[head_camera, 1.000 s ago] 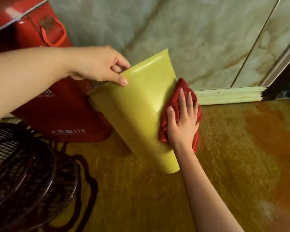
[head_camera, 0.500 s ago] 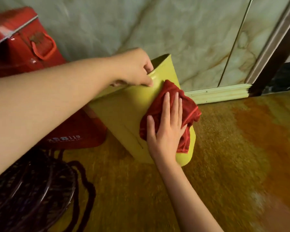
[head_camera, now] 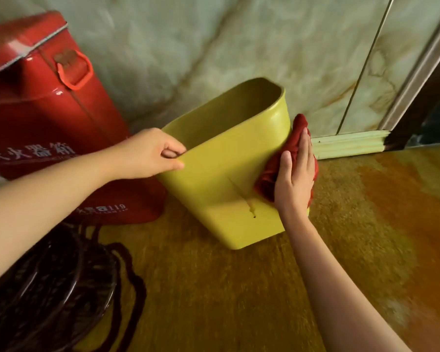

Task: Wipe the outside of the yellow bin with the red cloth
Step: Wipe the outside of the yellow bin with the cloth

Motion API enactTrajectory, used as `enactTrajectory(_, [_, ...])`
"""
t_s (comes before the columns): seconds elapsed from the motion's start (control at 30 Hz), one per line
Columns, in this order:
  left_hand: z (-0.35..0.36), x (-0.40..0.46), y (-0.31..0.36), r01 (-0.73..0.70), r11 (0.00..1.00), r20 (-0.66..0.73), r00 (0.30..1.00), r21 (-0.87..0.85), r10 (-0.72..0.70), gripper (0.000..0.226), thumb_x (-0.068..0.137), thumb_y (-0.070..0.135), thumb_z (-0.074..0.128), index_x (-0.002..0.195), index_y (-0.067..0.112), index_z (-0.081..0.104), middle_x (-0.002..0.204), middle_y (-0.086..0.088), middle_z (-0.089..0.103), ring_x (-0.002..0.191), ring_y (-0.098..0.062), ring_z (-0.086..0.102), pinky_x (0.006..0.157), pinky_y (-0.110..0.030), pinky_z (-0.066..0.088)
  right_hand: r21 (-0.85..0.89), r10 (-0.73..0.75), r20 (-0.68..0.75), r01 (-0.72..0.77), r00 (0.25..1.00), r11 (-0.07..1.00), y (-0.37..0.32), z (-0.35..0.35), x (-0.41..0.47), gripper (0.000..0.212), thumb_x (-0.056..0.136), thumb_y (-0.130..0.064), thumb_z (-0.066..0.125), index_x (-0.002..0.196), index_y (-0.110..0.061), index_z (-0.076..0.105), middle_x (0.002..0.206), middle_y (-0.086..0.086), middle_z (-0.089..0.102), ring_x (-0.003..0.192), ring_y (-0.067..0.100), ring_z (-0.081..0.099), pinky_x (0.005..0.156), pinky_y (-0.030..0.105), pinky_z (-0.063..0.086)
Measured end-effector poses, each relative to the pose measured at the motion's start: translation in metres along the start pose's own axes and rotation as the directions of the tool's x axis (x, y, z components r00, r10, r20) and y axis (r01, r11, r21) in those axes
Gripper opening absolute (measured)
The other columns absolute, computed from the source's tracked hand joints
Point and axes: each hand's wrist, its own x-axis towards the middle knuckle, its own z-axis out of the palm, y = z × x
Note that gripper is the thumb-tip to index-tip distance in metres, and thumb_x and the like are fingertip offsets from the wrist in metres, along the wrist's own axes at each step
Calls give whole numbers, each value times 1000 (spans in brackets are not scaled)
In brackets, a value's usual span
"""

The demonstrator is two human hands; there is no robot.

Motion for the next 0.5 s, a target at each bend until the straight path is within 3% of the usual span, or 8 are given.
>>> enactTrajectory(0.1, [-8, 9, 30, -72, 997, 104, 992, -24, 74, 17, 79, 11, 62, 75, 26, 70, 61, 19, 71, 55, 12, 45, 52, -9, 37, 77, -12, 28, 10, 1000, 997, -16, 16, -18, 57, 94, -40, 27, 147, -24, 14, 159, 9, 8, 146, 20, 4, 118, 48, 7])
enactTrajectory(0.17, [-11, 13, 40, -76, 997, 176, 981, -24, 79, 25, 81, 7, 60, 60, 21, 64, 36, 16, 50, 37, 7, 34, 38, -6, 28, 74, -125, 87, 118, 988, 990, -32, 35, -38, 57, 95, -40, 26, 146, -25, 9, 159, 8, 1, 145, 16, -6, 114, 47, 2])
enactTrajectory(0.23, [-15, 12, 35, -19, 995, 184, 982, -94, 36, 31, 82, 2, 58, 55, 15, 59, 31, 17, 43, 30, 6, 33, 34, -4, 25, 41, -222, 156, 219, 962, 975, -43, 52, -51, 59, 94, -45, 25, 145, -29, 1, 157, -4, -3, 144, 10, -11, 110, 50, 2])
enactTrajectory(0.37, [-23, 3, 12, 91, 976, 209, 977, -198, -48, 18, 82, 0, 58, 77, 12, 70, 59, 13, 72, 56, 4, 55, 52, -6, 44, -238, -331, 195, 371, 923, 897, -36, 64, -42, 63, 89, -55, 38, 145, -34, 19, 159, 0, 13, 146, 16, 2, 108, 65, 12])
enactTrajectory(0.43, [-25, 6, 3, 101, 973, 200, 978, -206, -59, 15, 82, 2, 58, 87, 9, 71, 73, 8, 75, 64, 0, 57, 60, -11, 47, -358, -352, 145, 381, 925, 853, -29, 70, -31, 67, 82, -67, 42, 142, -43, 24, 159, 8, 12, 146, 28, 1, 105, 70, 10])
enactTrajectory(0.5, [-26, 13, -3, 101, 976, 189, 980, -195, -63, 15, 82, 4, 58, 92, 5, 69, 86, -8, 75, 71, -8, 59, 67, -20, 49, -369, -354, 121, 373, 927, 851, -24, 80, -21, 71, 78, -74, 39, 141, -47, 20, 159, 12, 8, 145, 34, -4, 103, 73, 6])
